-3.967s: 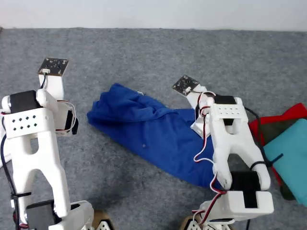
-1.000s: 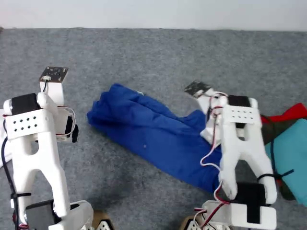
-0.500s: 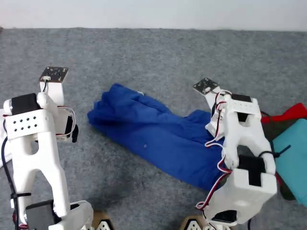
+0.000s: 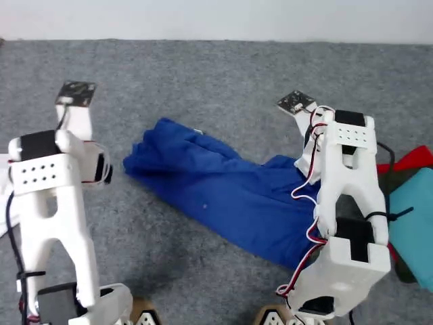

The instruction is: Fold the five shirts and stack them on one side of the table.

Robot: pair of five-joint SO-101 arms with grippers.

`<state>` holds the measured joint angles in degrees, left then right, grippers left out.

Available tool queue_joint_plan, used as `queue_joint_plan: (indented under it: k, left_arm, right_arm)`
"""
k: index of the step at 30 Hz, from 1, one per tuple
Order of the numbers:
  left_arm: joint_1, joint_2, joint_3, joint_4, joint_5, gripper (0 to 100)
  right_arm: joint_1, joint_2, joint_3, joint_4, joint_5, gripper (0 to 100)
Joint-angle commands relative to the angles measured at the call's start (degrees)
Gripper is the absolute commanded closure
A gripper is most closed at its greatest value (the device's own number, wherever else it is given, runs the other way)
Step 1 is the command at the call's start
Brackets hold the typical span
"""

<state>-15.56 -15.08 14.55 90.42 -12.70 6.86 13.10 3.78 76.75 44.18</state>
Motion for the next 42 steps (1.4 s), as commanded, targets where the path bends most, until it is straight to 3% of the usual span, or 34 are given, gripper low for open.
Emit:
queue_joint_plan:
  k: [1, 7, 13, 17, 20, 25, 37, 42]
  left_arm:
    - [4.75, -0.53, -1.89, -4.66, -0.44, 84]
    - [5.89, 11.87, -3.47, -9.41, -0.18, 85]
    - [7.38, 23.82, -16.31, -5.45, 6.42, 84]
    - [9.23, 32.88, -25.80, 2.02, 8.09, 84]
    - [10.90, 40.00, -35.03, 10.29, 16.62, 83]
    - [10.64, 43.43, -37.05, 10.37, 31.74, 78]
    - [11.25, 49.58, -38.11, 7.82, 32.79, 78]
    - [10.90, 54.51, -46.29, 9.05, 32.88, 80]
  right_arm:
    - [0.13, -0.31, -2.99, 2.33, 0.00, 68.5]
    - [0.40, -0.40, -3.16, 3.30, -0.97, 68.5]
    - [0.13, -0.40, -3.16, 3.30, -0.79, 68.5]
    - [-0.04, -0.40, -3.16, 2.86, -0.79, 68.5]
    - [-0.04, -0.40, -3.16, 2.86, -0.79, 68.5]
    - [0.13, -0.40, -3.16, 2.77, -0.70, 68.5]
    - [0.13, -0.40, -3.16, 2.77, -0.70, 68.5]
    - [0.22, -0.40, -3.16, 2.95, -0.70, 68.5]
